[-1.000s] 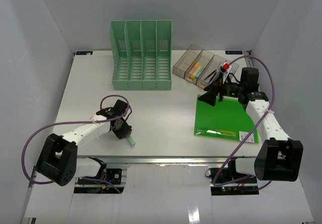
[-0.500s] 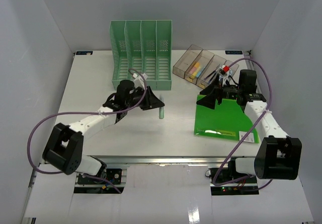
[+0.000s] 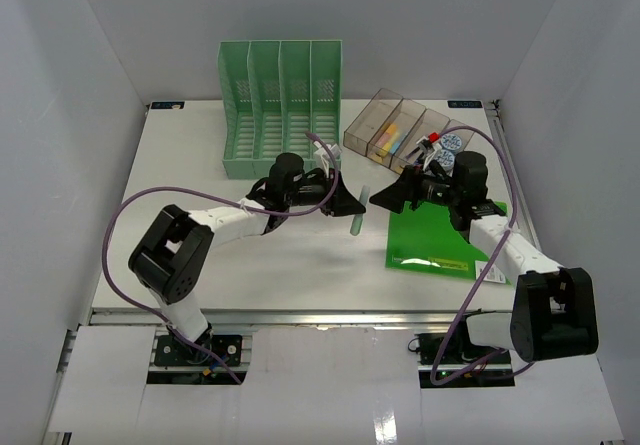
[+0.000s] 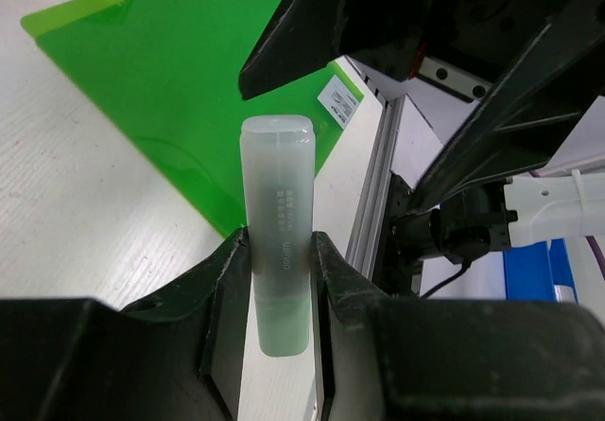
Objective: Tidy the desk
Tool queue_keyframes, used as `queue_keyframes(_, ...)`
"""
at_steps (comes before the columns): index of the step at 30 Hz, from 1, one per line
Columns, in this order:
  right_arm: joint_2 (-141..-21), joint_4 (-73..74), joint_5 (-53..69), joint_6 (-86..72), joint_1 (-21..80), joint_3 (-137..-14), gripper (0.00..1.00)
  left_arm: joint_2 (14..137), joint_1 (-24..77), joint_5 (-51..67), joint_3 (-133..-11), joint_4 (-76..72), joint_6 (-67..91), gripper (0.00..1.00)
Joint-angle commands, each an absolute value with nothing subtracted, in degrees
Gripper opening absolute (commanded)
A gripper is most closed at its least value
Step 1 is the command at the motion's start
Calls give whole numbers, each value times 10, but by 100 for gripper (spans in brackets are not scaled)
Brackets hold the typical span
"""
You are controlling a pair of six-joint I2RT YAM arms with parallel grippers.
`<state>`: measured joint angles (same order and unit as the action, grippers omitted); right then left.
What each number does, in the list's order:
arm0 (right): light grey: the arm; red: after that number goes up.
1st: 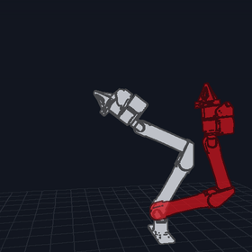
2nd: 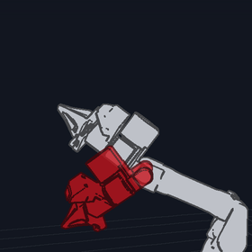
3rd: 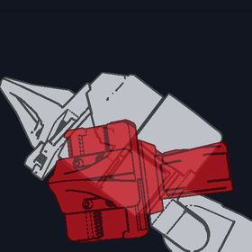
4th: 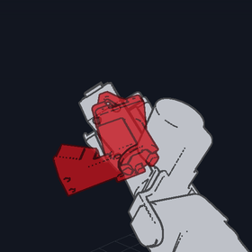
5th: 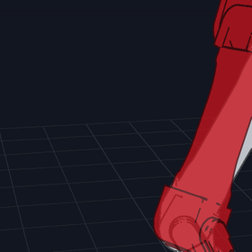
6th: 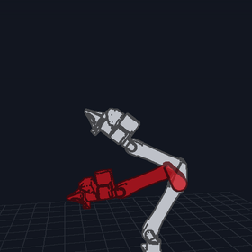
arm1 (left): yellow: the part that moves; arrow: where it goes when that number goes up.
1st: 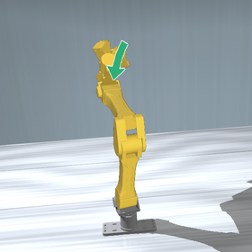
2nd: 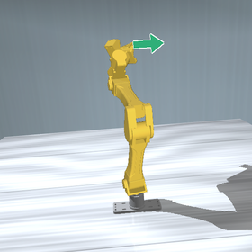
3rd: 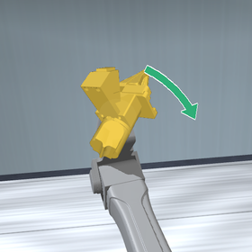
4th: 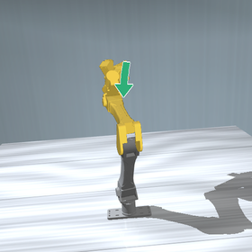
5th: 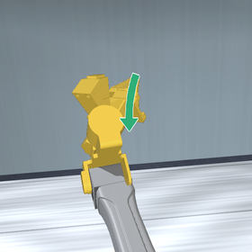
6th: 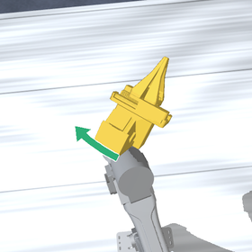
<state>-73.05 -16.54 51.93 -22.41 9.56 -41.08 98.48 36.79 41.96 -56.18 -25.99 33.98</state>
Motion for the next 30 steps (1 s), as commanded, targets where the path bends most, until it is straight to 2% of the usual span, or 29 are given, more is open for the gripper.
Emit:
queue_keyframes(1, -729, -145, 374, -259, 122, -428, 96, 982, 382, 390, -590, -295, 323, 0)
queue_keyframes(6, -727, -137, 308, -255, 137, -431, 92, 993, 394, 373, -604, -285, 320, 0)
queue_keyframes(9, -724, -142, 293, -254, 142, -428, 85, 1002, 401, 370, -609, -279, 321, 0)
queue_keyframes(15, -728, -152, 286, -246, 148, -425, 62, 1020, 415, 359, -623, -267, 320, 0)
queue_keyframes(18, -729, -153, 284, -239, 151, -425, 44, 1026, 423, 347, -631, -260, 317, 0)
queue_keyframes(20, -730, -153, 284, -237, 151, -425, 36, 1028, 425, 339, -637, -257, 316, 1)
queue_keyframes(24, -730, -155, 284, -238, 151, -424, 24, 1032, 428, 327, -649, -251, 314, 1)
queue_keyframes(28, -730, -156, 287, -239, 151, -424, 9, 1036, 429, 319, -655, -251, 316, 4)
queue_keyframes(30, -729, -156, 289, -238, 151, -424, 8, 1036, 429, 315, -657, -250, 317, 13)
